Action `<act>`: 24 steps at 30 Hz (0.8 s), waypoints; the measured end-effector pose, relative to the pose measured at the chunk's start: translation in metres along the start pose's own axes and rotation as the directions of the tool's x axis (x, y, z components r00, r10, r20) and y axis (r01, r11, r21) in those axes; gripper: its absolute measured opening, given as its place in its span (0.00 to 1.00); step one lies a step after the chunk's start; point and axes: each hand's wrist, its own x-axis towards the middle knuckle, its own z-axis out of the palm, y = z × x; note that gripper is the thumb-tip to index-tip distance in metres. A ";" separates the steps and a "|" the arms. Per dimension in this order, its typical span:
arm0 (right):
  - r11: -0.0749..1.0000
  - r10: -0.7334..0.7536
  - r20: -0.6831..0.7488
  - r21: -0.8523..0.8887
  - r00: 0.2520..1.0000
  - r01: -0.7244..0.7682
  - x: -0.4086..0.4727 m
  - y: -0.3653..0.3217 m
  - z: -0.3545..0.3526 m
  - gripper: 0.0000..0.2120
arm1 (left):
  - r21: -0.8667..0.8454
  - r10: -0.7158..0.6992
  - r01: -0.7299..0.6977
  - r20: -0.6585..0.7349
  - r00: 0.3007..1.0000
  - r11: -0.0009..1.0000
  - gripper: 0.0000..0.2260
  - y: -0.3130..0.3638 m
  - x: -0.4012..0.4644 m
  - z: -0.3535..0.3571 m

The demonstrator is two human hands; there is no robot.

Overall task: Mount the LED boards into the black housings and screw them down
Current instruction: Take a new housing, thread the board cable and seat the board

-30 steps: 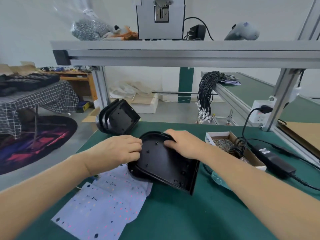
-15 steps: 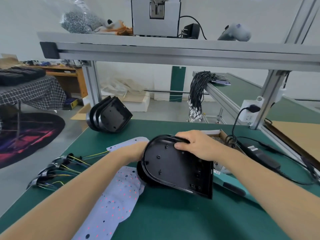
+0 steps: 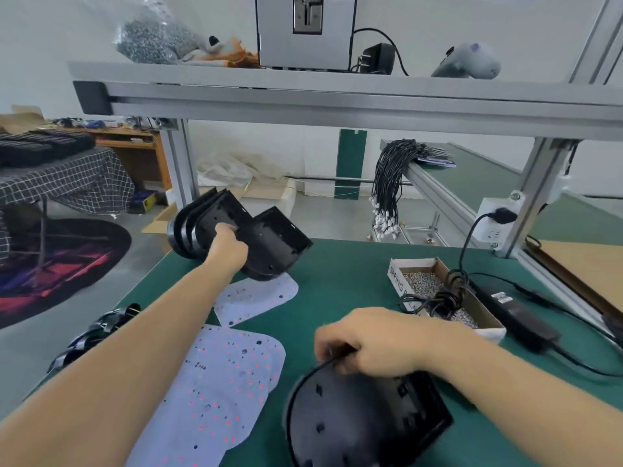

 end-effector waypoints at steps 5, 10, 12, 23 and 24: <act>0.980 -0.156 0.048 -0.114 0.987 0.161 0.023 -0.028 0.016 0.16 | -0.043 -0.085 0.079 -0.148 0.985 0.996 0.12 -0.012 0.018 0.023; 0.934 -0.274 -0.024 -0.245 0.961 0.260 0.022 -0.033 0.039 0.18 | 0.090 -0.078 0.084 -0.064 0.995 0.992 0.07 -0.025 0.010 0.017; 0.944 -0.271 -0.035 -0.203 0.962 0.259 0.019 -0.028 0.042 0.19 | 0.276 0.013 -0.011 -0.003 1.000 0.961 0.07 -0.024 0.004 -0.001; 0.959 -0.150 -0.163 -0.264 0.975 0.103 0.032 -0.036 0.050 0.31 | 0.743 -0.101 -0.415 0.539 0.837 0.525 0.21 -0.076 -0.117 -0.162; 0.975 -0.124 -0.190 -0.204 0.974 0.085 0.034 -0.043 0.051 0.30 | 0.754 -0.089 -0.422 0.531 0.842 0.503 0.22 -0.084 -0.124 -0.164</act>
